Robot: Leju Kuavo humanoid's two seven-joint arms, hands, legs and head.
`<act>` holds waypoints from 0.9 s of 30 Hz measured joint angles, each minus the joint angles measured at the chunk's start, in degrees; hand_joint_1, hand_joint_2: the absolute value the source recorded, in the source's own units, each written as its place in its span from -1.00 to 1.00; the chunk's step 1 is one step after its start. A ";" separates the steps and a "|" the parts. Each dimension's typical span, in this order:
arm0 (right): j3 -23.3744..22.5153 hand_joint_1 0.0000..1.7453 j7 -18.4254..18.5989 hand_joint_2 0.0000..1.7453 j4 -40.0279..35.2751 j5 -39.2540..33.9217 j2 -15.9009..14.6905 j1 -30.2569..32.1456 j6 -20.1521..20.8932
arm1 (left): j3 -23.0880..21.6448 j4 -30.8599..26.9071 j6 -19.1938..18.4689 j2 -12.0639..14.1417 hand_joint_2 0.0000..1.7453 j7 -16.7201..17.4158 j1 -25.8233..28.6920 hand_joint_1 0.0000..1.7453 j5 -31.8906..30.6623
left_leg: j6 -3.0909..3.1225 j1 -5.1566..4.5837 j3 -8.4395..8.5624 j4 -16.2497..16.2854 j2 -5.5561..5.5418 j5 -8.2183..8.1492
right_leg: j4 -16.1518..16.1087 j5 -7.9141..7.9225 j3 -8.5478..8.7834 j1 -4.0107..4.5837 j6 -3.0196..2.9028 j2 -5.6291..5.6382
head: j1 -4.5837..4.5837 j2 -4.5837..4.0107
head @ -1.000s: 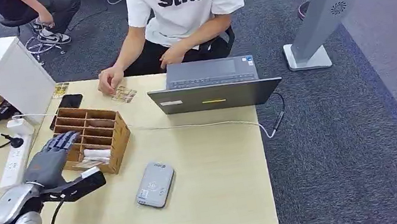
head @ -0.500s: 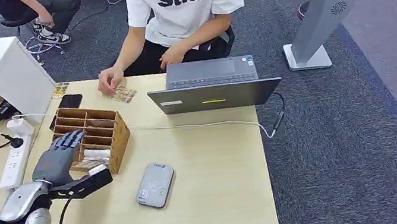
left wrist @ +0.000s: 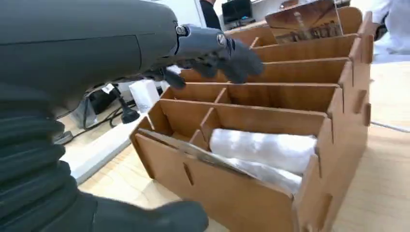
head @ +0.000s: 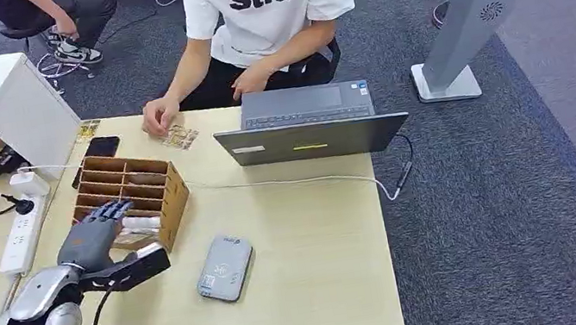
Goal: Pass the card to the sensor for recognition and then transmit it.
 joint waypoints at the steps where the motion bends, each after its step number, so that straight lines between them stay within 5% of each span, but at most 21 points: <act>1: 0.00 -1.00 0.02 1.00 0.00 0.07 0.00 0.01 0.07 | 0.00 0.13 -0.27 0.02 1.00 0.00 -0.01 1.00 0.09 | 0.00 0.00 0.00 0.00 0.00 0.00 | 0.00 0.00 0.00 0.00 0.00 0.00 | 0.02 0.00; 27: 0.02 -1.00 0.04 1.00 0.00 0.48 0.00 0.00 0.15 | 0.00 0.98 -0.26 0.61 1.00 0.37 -1.08 1.00 0.72 | 0.00 0.00 0.01 0.00 0.00 0.00 | 0.00 0.00 0.00 0.00 0.00 0.00 | 0.00 0.00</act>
